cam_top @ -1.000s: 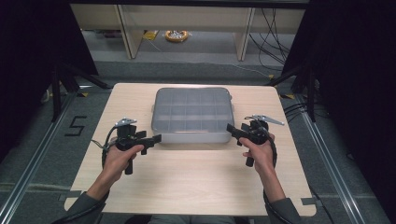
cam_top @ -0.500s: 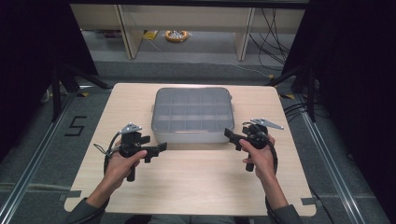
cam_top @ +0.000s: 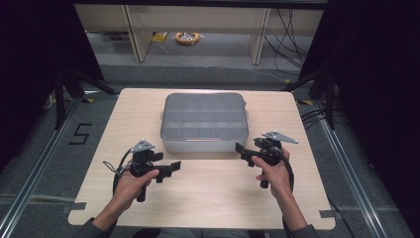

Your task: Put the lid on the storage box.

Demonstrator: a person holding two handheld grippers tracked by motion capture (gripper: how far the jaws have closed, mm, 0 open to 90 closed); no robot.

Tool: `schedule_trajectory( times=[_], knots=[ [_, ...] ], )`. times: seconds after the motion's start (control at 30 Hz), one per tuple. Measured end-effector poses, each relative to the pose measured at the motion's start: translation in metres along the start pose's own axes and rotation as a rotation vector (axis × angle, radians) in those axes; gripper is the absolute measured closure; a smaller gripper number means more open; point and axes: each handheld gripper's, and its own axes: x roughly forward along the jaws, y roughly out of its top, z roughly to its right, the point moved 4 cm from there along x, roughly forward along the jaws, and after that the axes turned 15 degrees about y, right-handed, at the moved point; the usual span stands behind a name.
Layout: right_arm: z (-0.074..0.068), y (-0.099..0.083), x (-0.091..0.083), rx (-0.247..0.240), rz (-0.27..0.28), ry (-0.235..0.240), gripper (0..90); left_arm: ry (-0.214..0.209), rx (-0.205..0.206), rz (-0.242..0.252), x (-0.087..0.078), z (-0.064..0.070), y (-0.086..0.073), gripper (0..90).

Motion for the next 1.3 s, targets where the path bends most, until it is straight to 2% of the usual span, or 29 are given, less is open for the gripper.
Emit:
schedule_trajectory(
  times=[0.1, 0.13, 0.17, 0.2, 0.23, 0.27, 0.3, 0.33, 0.37, 0.4, 0.47, 0.5, 0.53, 0.67, 0.7, 0.8, 0.83, 0.87, 0.9, 0.93, 1.03, 1.07, 1.1, 1.13, 1.17, 1.2, 1.23, 1.27, 1.3],
  knots=[
    [-0.004, -0.004, -0.001, -0.011, -0.011, 0.008, 15.9, -0.034, -0.021, -0.014, -0.002, 0.005, -0.003, 14.8],
    [-0.003, -0.005, -0.001, -0.03, -0.002, 0.015, 15.9, -0.036, -0.02, -0.01, -0.002, 0.007, -0.003, 14.8],
    [-0.006, -0.007, -0.002, -0.015, -0.013, 0.02, 15.9, -0.029, -0.01, -0.008, -0.003, 0.008, -0.004, 14.8],
    [-0.005, -0.008, -0.003, -0.023, -0.018, 0.012, 15.9, -0.032, -0.001, -0.005, -0.003, 0.009, -0.004, 14.8],
    [-0.002, -0.008, -0.003, -0.085, -0.028, 0.019, 15.9, -0.031, 0.002, -0.008, -0.004, 0.01, -0.005, 14.8],
    [-0.007, -0.01, -0.003, -0.048, -0.018, 0.034, 15.9, -0.03, -0.001, -0.006, -0.004, 0.011, -0.006, 14.8],
    [-0.006, -0.011, -0.002, -0.072, -0.016, 0.028, 15.9, -0.032, 0.008, -0.01, -0.005, 0.012, -0.008, 14.8],
    [-0.008, -0.012, -0.003, -0.064, -0.023, 0.043, 15.9, -0.037, 0.01, -0.014, -0.005, 0.013, -0.01, 14.8],
    [-0.009, -0.013, -0.004, -0.066, -0.038, 0.038, 15.9, -0.039, 0.007, -0.011, -0.005, 0.014, -0.011, 14.8],
    [-0.014, -0.015, -0.004, -0.012, -0.032, 0.041, 15.9, -0.043, 0.012, -0.013, -0.005, 0.014, -0.012, 14.8],
    [-0.011, -0.016, -0.003, -0.073, -0.028, 0.046, 15.9, -0.039, 0.013, -0.013, -0.007, 0.015, -0.015, 14.8],
    [-0.011, -0.017, -0.004, -0.073, -0.047, 0.042, 15.9, -0.039, 0.018, -0.015, -0.007, 0.014, -0.016, 14.8],
    [-0.013, -0.018, -0.004, -0.071, -0.044, 0.053, 15.9, -0.032, 0.015, -0.014, -0.007, 0.014, -0.017, 14.8],
    [-0.014, -0.023, -0.004, -0.091, -0.05, 0.038, 15.9, -0.032, 0.015, -0.018, -0.009, 0.011, -0.024, 14.8],
    [-0.016, -0.025, -0.005, -0.072, -0.054, 0.045, 15.8, -0.029, 0.021, -0.016, -0.01, 0.01, -0.025, 14.8],
    [-0.017, -0.028, -0.007, -0.093, -0.058, 0.048, 15.9, -0.028, 0.023, -0.011, -0.013, 0.008, -0.028, 14.8],
    [-0.018, -0.029, -0.007, -0.087, -0.058, 0.056, 15.9, -0.028, 0.024, -0.012, -0.015, 0.008, -0.03, 14.8],
    [-0.018, -0.031, -0.008, -0.082, -0.065, 0.042, 16.0, -0.028, 0.032, -0.012, -0.016, 0.008, -0.031, 14.8],
    [-0.022, -0.033, -0.008, -0.039, -0.061, 0.043, 16.0, -0.027, 0.034, -0.007, -0.016, 0.008, -0.032, 14.8],
    [-0.02, -0.035, -0.009, -0.091, -0.066, 0.053, 16.0, -0.027, 0.041, -0.012, -0.017, 0.008, -0.033, 14.8],
    [-0.023, -0.041, -0.01, -0.093, -0.078, 0.061, 16.0, -0.026, 0.052, -0.013, -0.017, 0.009, -0.039, 14.8],
    [-0.029, -0.044, -0.011, -0.037, -0.08, 0.068, 16.1, -0.027, 0.058, -0.016, -0.018, 0.009, -0.042, 14.8],
    [-0.029, -0.047, -0.012, -0.054, -0.085, 0.065, 16.1, -0.036, 0.057, -0.014, -0.017, 0.01, -0.043, 14.8],
    [-0.026, -0.048, -0.012, -0.099, -0.085, 0.066, 16.1, -0.036, 0.059, -0.019, -0.017, 0.009, -0.045, 14.8],
    [-0.026, -0.049, -0.013, -0.099, -0.095, 0.075, 16.2, -0.032, 0.067, -0.024, -0.017, 0.008, -0.047, 14.8],
    [-0.03, -0.053, -0.013, -0.053, -0.094, 0.074, 16.2, -0.034, 0.066, -0.026, -0.017, 0.008, -0.049, 14.8],
    [-0.027, -0.054, -0.013, -0.093, -0.094, 0.081, 16.2, -0.033, 0.065, -0.031, -0.018, 0.007, -0.05, 14.8],
    [-0.026, -0.056, -0.014, -0.1, -0.096, 0.062, 16.2, -0.034, 0.06, -0.029, -0.018, 0.007, -0.052, 14.8],
    [-0.027, -0.058, -0.015, -0.102, -0.112, 0.065, 16.2, -0.035, 0.063, -0.033, -0.018, 0.007, -0.054, 14.8]
  ],
)
